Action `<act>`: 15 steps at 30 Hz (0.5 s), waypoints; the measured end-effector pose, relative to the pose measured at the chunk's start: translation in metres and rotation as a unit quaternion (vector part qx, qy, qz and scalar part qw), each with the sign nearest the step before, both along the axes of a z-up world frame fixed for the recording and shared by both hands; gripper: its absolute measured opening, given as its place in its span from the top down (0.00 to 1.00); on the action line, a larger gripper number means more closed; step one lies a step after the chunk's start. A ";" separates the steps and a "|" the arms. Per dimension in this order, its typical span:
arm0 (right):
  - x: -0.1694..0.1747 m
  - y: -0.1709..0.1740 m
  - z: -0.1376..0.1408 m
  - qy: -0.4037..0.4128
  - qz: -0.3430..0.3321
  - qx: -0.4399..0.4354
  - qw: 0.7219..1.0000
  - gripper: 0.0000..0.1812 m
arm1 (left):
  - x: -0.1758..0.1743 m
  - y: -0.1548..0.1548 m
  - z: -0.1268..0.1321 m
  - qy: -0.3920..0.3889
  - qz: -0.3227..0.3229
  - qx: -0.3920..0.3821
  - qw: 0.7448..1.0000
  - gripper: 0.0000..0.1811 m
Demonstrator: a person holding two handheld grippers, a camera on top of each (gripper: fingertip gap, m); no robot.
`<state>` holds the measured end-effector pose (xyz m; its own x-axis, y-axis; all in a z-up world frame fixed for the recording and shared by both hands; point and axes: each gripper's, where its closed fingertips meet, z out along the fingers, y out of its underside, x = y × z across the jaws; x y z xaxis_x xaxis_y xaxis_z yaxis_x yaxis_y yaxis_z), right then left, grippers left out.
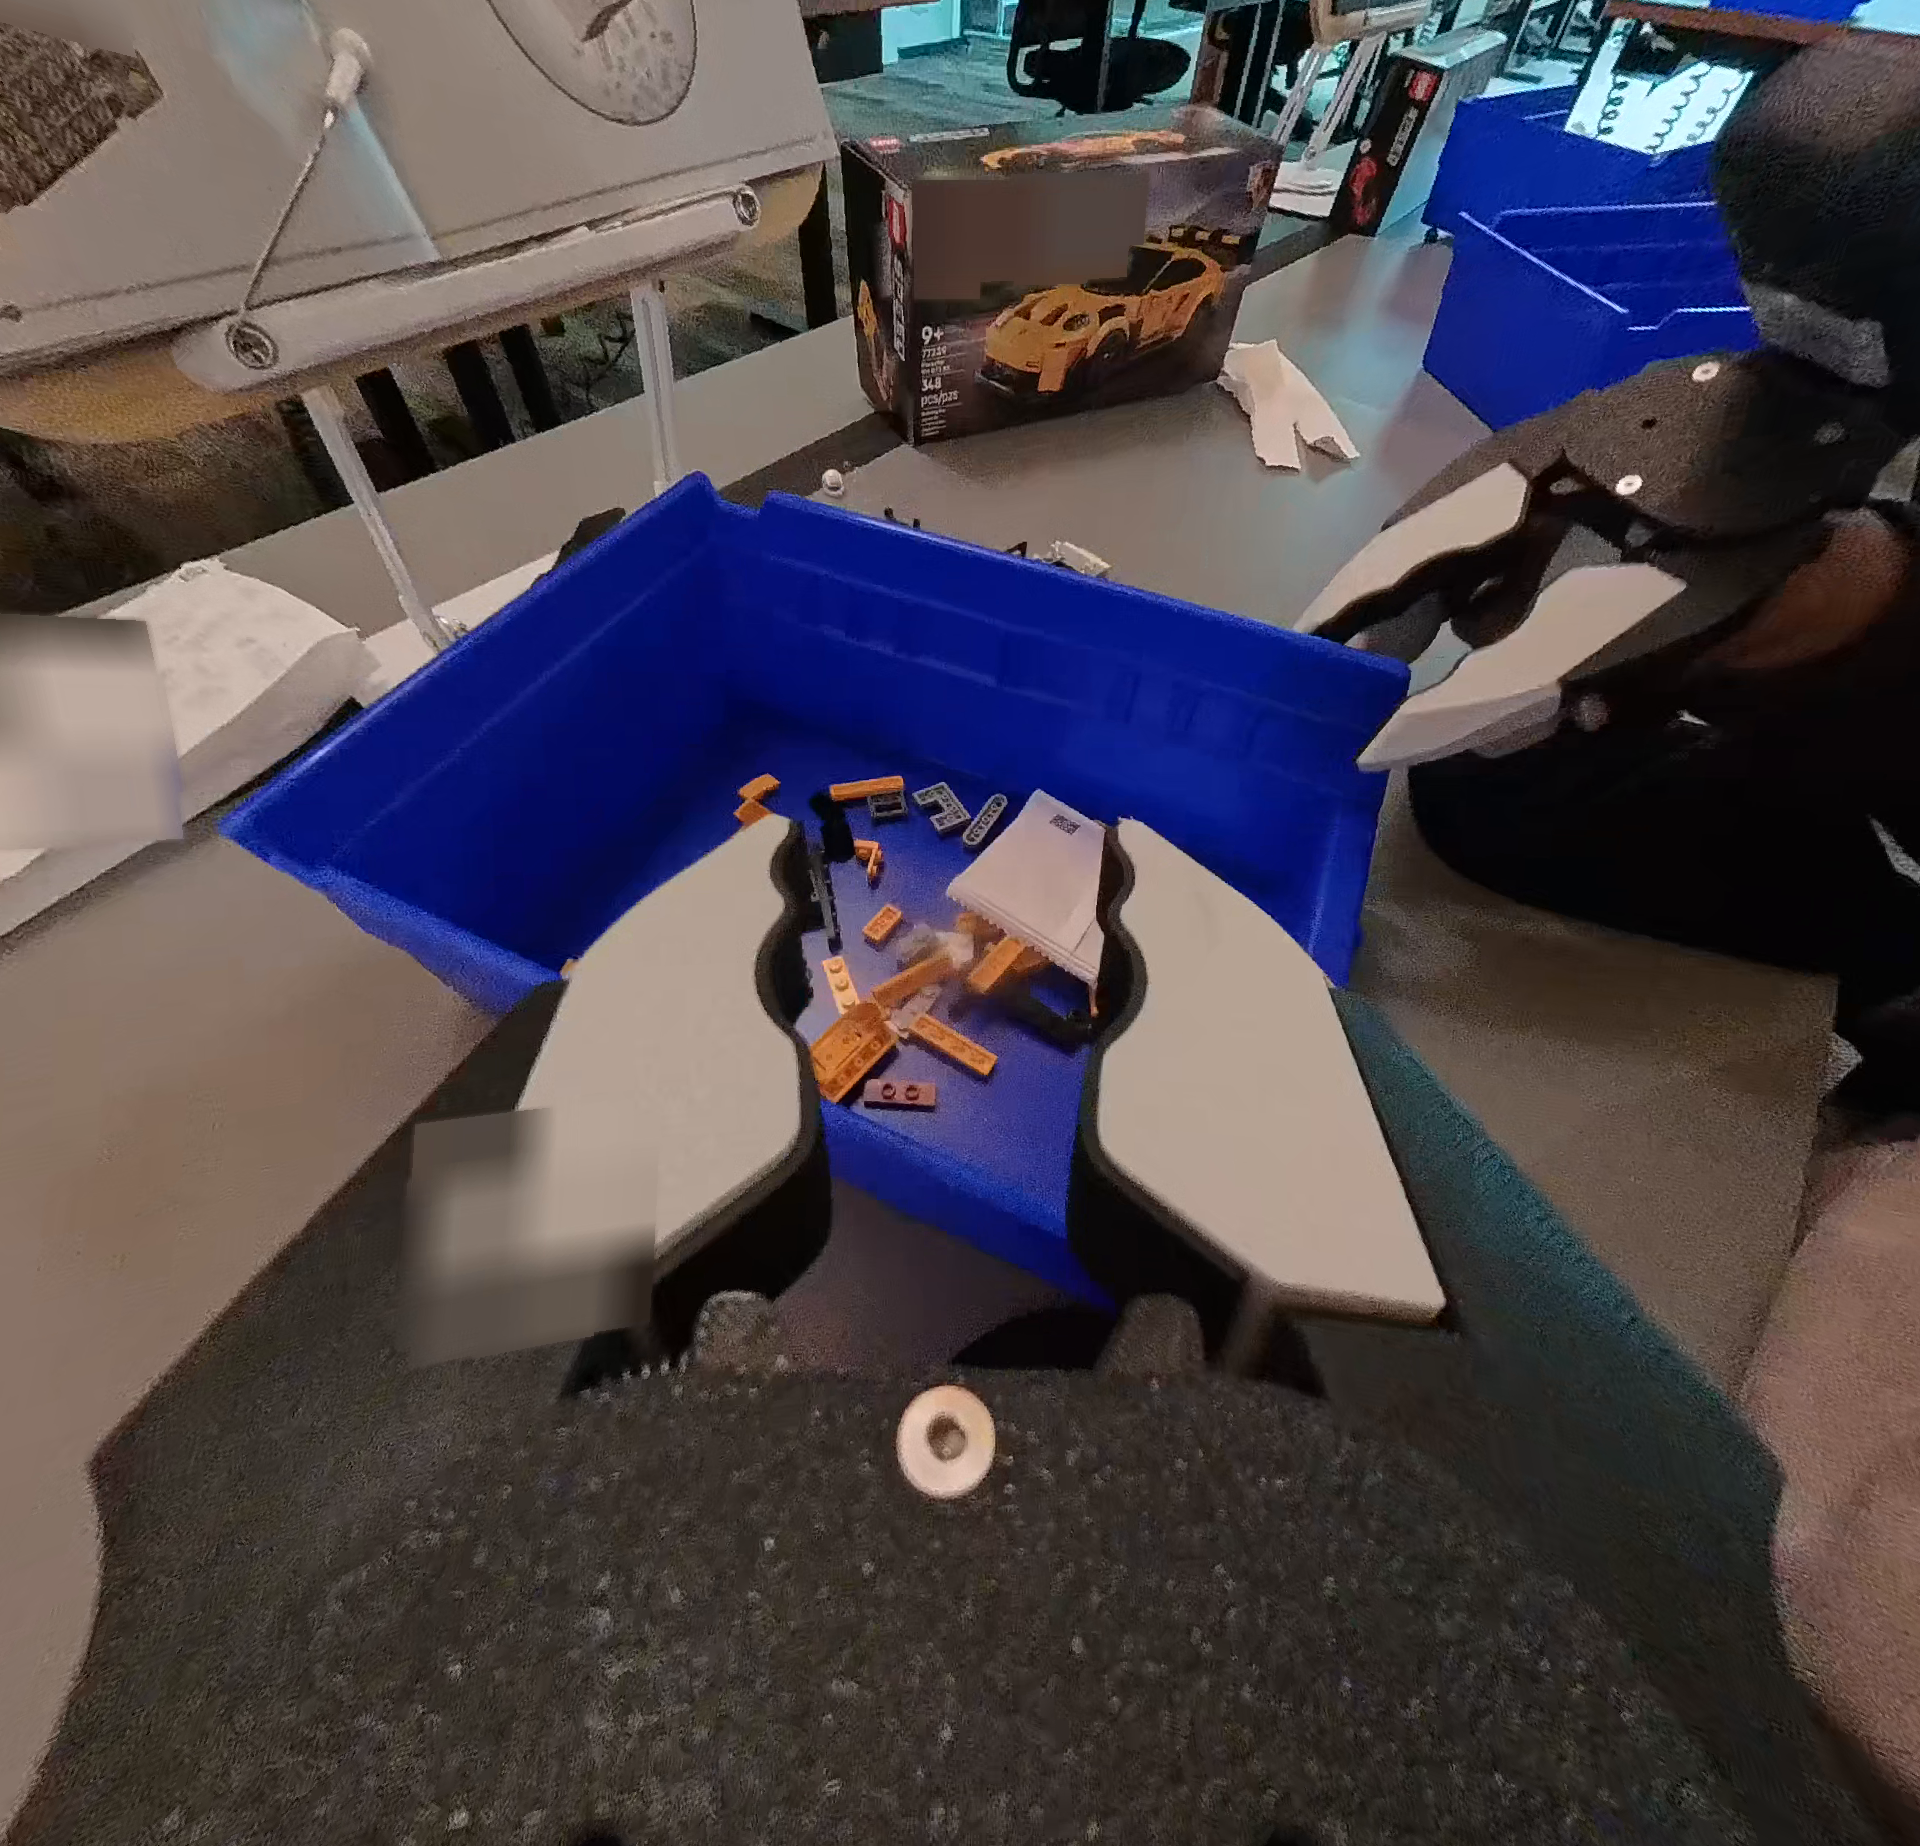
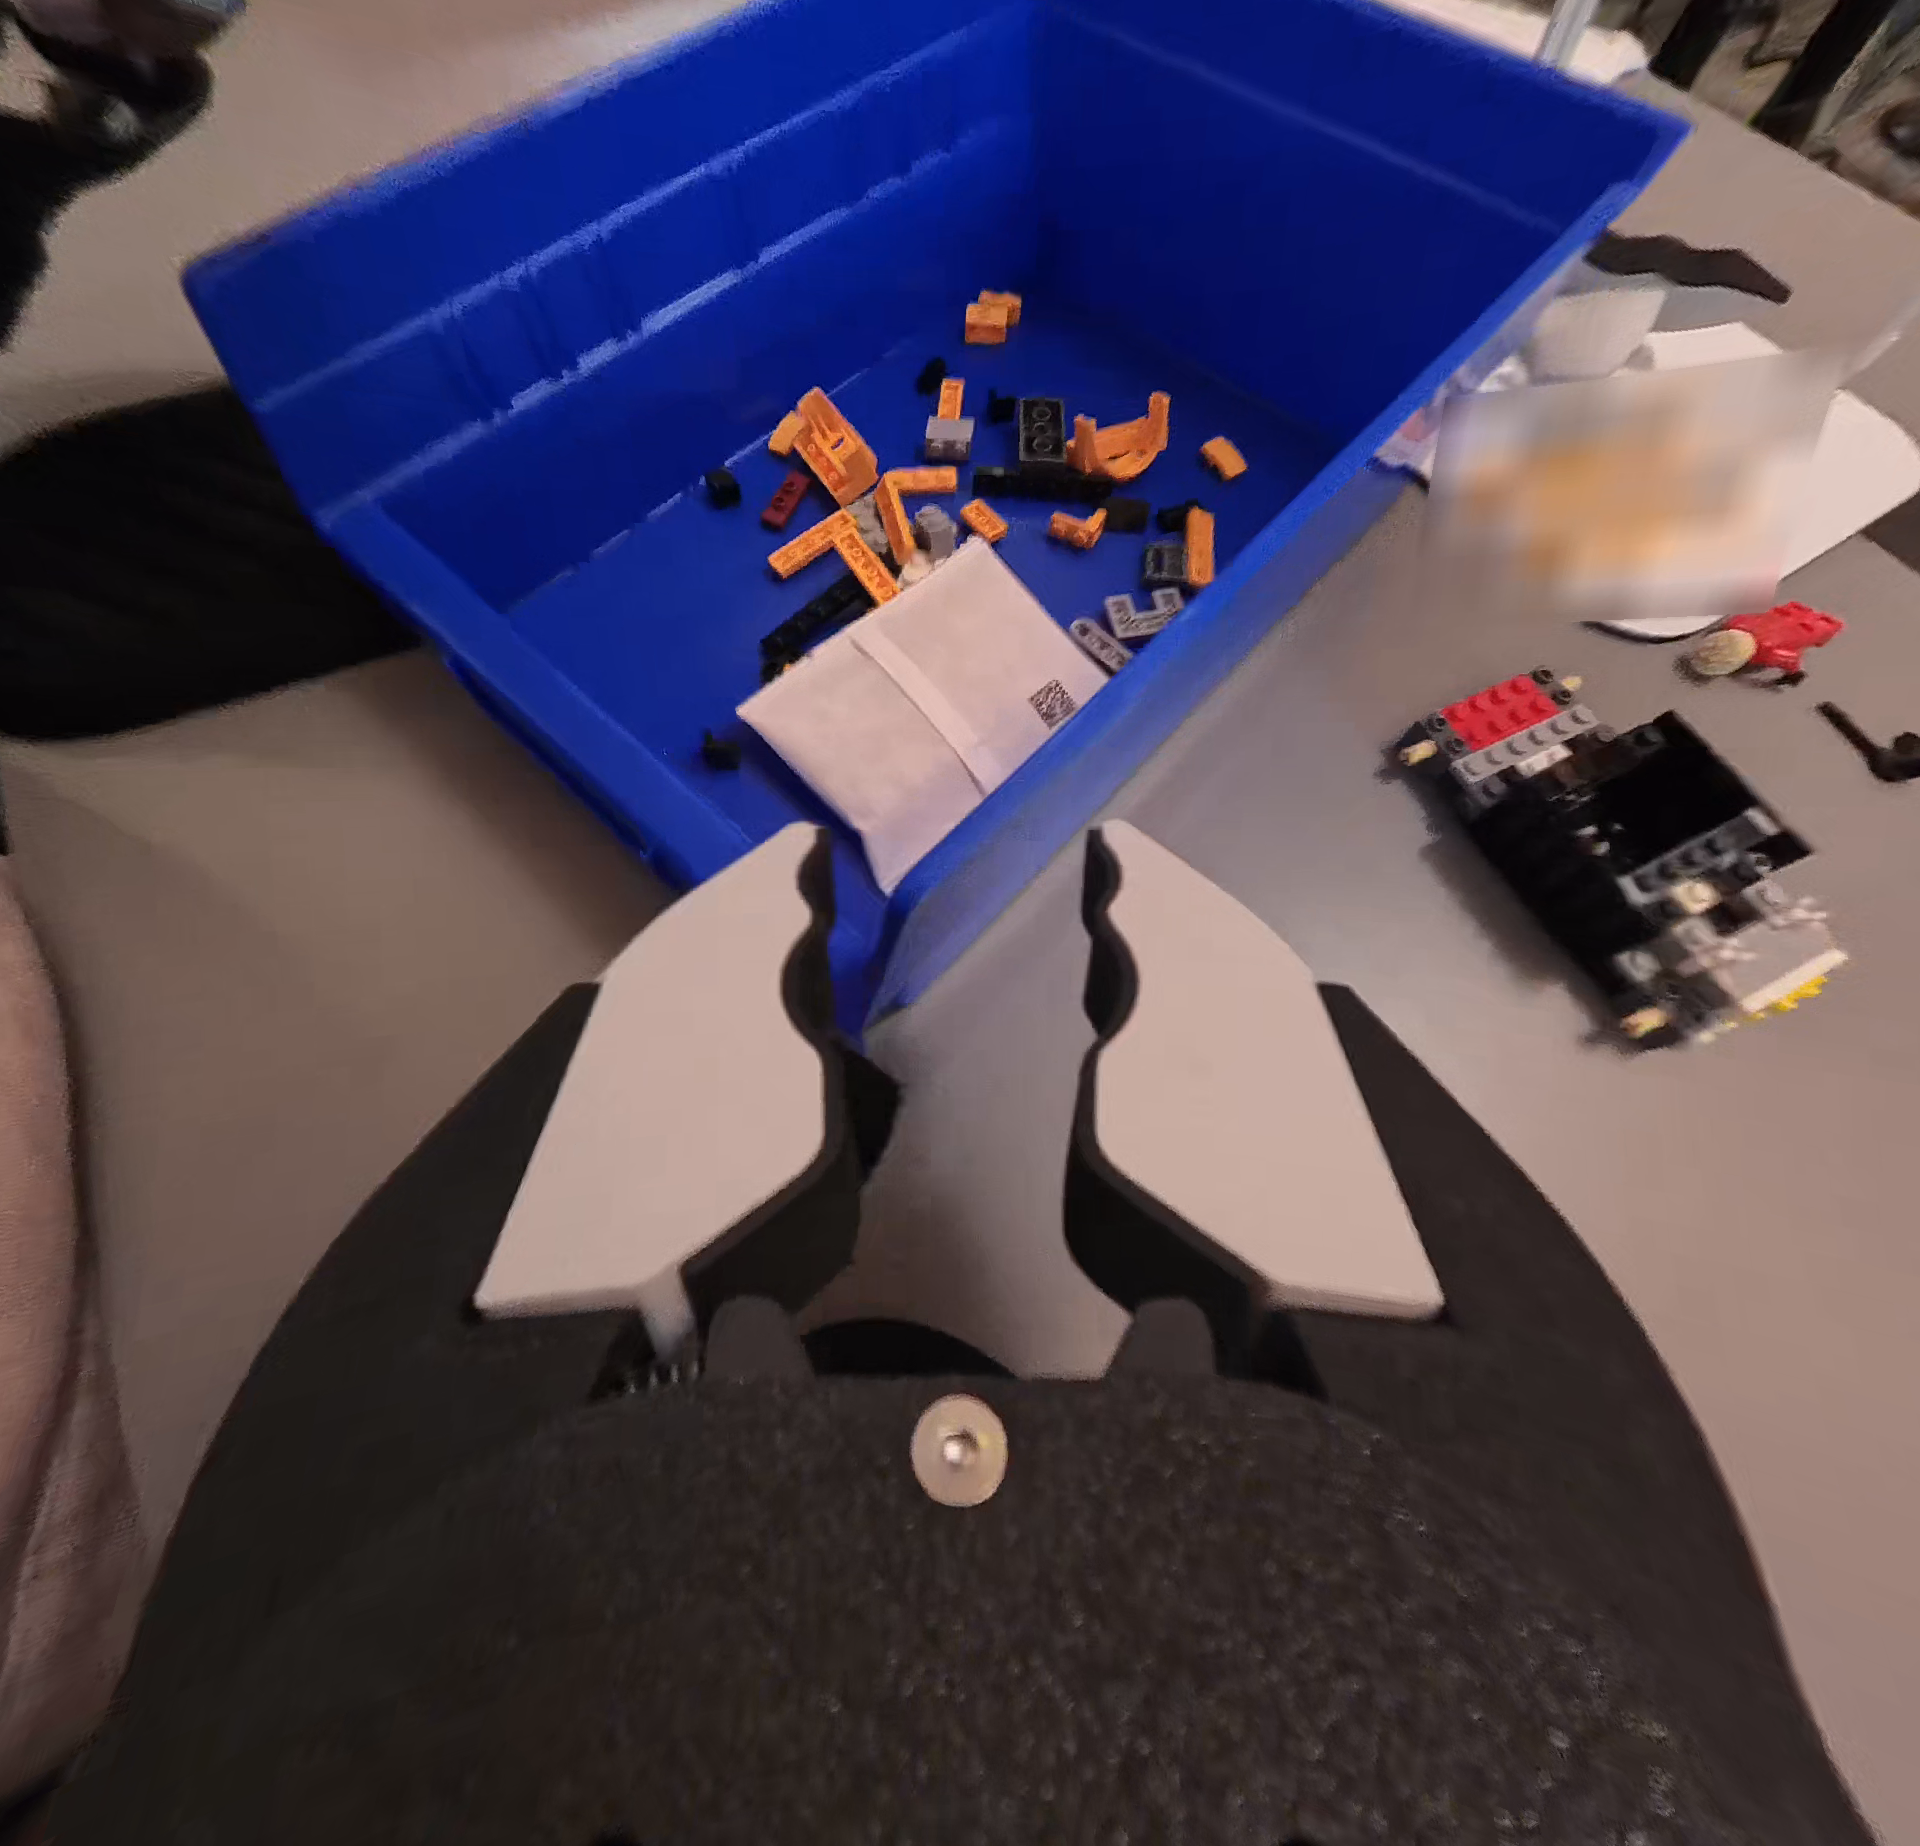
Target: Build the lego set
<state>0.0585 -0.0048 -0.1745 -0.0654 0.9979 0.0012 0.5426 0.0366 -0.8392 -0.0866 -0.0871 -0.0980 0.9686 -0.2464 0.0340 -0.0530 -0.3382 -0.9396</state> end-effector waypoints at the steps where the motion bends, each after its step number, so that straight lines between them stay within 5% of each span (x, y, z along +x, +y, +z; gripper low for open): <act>1: 0.000 0.004 0.014 0.013 0.007 -0.011 1.000 0.74 | 0.000 0.002 0.002 0.003 0.000 0.004 1.000 0.71; 4: -0.011 0.001 0.066 0.032 0.083 0.015 0.996 0.79 | -0.002 0.004 -0.001 -0.003 0.002 0.016 1.000 0.73; 6: -0.031 -0.008 0.074 -0.035 0.160 0.080 0.983 0.79 | -0.006 0.005 -0.005 -0.017 0.010 0.022 1.000 0.74; 12: -0.088 -0.010 0.001 -0.285 0.363 0.166 0.872 0.78 | -0.014 -0.003 -0.012 -0.043 0.037 0.042 0.998 0.74; 15: -0.104 -0.012 -0.029 -0.338 0.414 0.181 0.825 0.78 | -0.020 -0.012 -0.015 -0.057 0.041 0.044 0.997 0.75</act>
<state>-0.0452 -0.0166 -0.2030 -0.8334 0.5520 -0.0266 0.5449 0.8126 -0.2069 -0.1063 -0.0987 -0.1132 0.9767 -0.1727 0.1276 0.0813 -0.2528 -0.9641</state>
